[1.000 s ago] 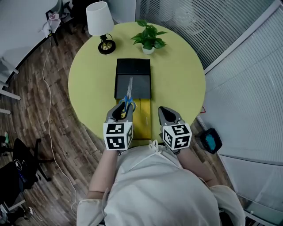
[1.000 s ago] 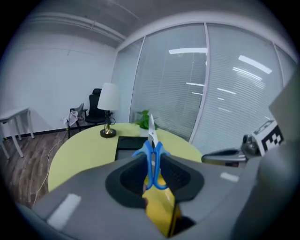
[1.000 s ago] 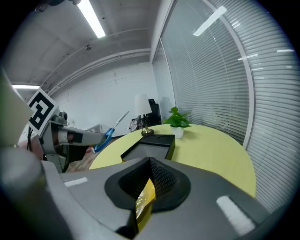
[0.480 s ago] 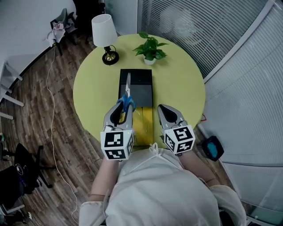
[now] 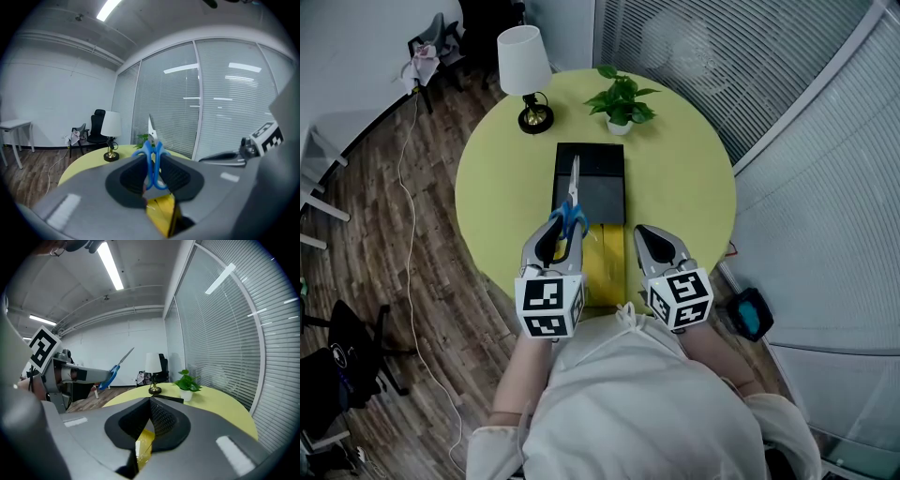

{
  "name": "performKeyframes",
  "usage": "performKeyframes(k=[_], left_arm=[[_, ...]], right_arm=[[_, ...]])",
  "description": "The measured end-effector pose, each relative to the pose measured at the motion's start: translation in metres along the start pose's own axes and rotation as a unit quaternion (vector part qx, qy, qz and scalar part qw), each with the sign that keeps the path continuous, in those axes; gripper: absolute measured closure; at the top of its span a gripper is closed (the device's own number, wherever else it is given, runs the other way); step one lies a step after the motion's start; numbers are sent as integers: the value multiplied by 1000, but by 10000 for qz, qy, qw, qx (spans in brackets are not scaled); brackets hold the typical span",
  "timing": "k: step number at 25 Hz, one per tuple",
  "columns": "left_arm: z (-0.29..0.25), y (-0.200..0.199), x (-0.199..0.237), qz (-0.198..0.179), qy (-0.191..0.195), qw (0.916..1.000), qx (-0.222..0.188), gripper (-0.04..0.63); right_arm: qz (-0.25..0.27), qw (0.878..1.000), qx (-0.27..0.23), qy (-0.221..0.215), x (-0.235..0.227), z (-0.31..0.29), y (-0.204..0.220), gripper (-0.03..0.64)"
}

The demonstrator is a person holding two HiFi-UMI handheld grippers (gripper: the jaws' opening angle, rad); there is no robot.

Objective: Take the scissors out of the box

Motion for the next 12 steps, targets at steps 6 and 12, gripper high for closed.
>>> performKeyframes(k=[6, 12], left_arm=[[-5, 6, 2, -97, -52, 9999, 33, 500], [-5, 7, 2, -145, -46, 9999, 39, 500]], right_arm=[[22, 10000, 38, 36, 1, -5, 3, 618], [18, 10000, 68, 12, 6, -8, 3, 617]])
Point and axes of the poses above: the fingertips, and each gripper's own axes: z backward along the fingers, x to its left, y out of its underside, the point moved 3 cm from there along z, backward along the fingers, and after that the axes turned 9 degrees about -z, right-handed, at the moved point
